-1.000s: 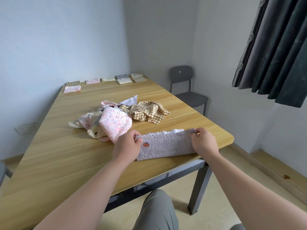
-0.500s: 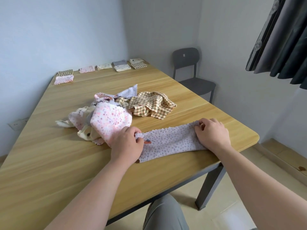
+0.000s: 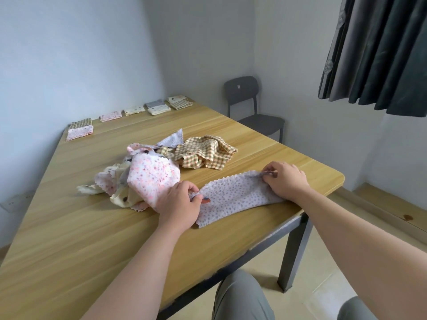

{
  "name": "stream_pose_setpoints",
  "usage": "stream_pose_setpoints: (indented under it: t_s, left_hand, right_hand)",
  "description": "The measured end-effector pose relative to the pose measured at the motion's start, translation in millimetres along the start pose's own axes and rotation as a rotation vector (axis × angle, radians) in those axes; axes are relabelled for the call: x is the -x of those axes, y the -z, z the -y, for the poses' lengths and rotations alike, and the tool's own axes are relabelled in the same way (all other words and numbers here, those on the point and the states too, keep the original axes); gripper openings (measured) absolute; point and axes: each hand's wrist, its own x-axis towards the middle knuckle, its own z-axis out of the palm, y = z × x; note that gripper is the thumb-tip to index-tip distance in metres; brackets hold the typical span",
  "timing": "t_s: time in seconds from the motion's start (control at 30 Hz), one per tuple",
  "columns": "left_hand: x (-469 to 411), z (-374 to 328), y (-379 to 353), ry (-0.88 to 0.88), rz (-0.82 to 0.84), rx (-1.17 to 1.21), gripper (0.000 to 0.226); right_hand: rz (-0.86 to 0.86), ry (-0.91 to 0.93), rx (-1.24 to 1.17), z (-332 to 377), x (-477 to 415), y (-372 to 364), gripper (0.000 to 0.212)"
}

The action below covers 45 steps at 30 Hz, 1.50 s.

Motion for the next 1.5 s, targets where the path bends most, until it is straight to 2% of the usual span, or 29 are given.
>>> stream_pose_setpoints:
  t_s: [0.07,0.13,0.27,0.33,0.47,0.57,0.83,1.0,1.3,1.5]
  left_hand:
    - [3,0,1,-0.002,-0.014,0.077,0.012]
    - [5,-1,3,0.003,-0.033,0.166,0.02]
    - [7,1,5,-0.01,-0.021,0.261,0.025]
    - [8,1,5,-0.02,-0.013,0.286,0.026]
    - [9,0,3,-0.014,-0.042,0.289,0.021]
    - [9,0,3,0.012,-0.081,0.293,0.019]
    - [11,-3,4,0.018,-0.105,0.265,0.022]
    - [11,-2,4,0.012,-0.021,0.254,0.03]
    - [6,-2,1,0.015,-0.04,0.253,0.035]
    - [7,1,0,0.022,-0.055,0.277,0.023]
  right_hand:
    - [-0.001,-0.028,-0.166,-1,2,3,0.008]
    - [-0.007,-0.049,-0.312,-4,3,5,0.012]
    - [0.055,-0.039,-0.505,-6,11,11,0.038]
    - [0.065,-0.027,-0.53,-7,12,13,0.04]
    - [0.084,-0.023,-0.524,-7,12,14,0.025]
    - [0.071,-0.032,-0.483,-9,10,11,0.026]
    - [0.015,-0.056,-0.643,-19,5,12,0.009]
    - [0.012,-0.061,-0.69,-22,5,13,0.014]
    - [0.017,-0.072,-0.75,-24,6,12,0.021]
    - [0.024,-0.09,-0.745,-23,8,14,0.017]
